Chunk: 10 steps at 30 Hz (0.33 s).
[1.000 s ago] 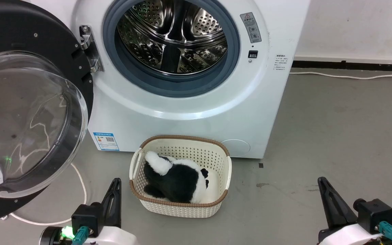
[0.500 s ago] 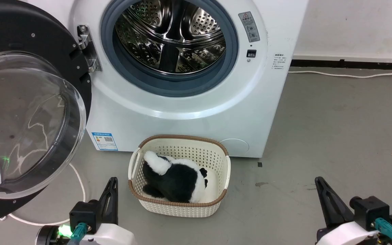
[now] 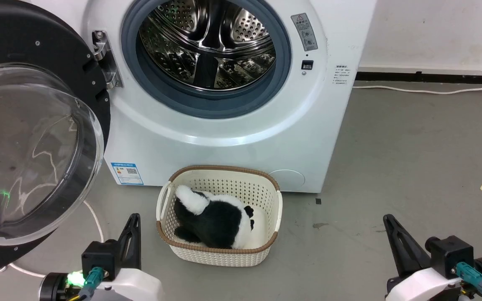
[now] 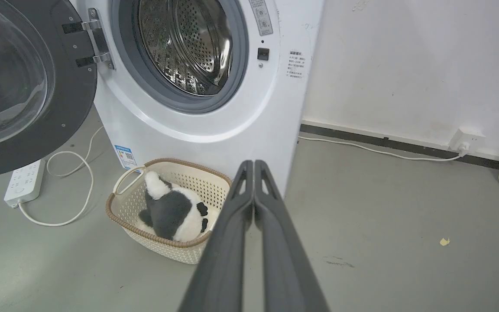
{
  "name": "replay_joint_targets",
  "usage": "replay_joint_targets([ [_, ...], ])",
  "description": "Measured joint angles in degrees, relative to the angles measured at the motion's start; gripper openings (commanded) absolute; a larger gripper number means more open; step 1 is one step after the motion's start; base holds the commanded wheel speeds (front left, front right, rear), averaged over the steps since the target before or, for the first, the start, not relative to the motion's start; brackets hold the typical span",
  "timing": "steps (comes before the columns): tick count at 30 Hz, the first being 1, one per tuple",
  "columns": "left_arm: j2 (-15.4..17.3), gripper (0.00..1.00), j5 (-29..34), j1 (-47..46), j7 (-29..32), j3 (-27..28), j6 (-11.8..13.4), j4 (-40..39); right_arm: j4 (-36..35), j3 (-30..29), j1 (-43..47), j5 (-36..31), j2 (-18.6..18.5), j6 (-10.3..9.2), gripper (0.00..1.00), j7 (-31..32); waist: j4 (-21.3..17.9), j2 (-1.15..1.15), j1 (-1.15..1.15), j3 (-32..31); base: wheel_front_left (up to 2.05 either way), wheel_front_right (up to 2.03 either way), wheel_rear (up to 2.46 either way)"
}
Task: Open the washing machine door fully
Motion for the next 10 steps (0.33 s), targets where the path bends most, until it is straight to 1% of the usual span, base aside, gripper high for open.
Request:
replay_joint_targets([
  [10,-0.9,0.00,0.8,-0.2,1.2,0.8,-0.5,-0.4,-0.4,0.4,-0.9,-0.4,0.0,0.00,0.00,1.4,-0.2,0.00,0.00,0.1,0.00,0.00,0.00],
])
